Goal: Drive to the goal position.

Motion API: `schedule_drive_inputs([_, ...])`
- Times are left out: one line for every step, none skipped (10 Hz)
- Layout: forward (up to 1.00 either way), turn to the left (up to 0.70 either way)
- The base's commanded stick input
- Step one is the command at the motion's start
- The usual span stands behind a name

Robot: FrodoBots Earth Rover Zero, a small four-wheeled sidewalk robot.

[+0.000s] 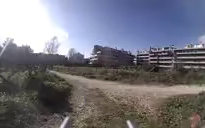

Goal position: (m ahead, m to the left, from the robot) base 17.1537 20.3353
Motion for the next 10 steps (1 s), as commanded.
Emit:
schedule_drive_inputs([0.5,0.49])
schedule_drive_inputs([0.5,0.41])
schedule_drive_inputs([0.5,0.06])
schedule_drive_inputs([0.5,0.0])
schedule_drive_inputs([0.5,0.0])
schedule_drive_inputs([0.5,0.0])
schedule_drive_inputs([0.5,0.0])
schedule_drive_inputs([0.5,0.0])
schedule_drive_inputs([0.5,0.0])
schedule_drive_inputs([0.5,0.0])
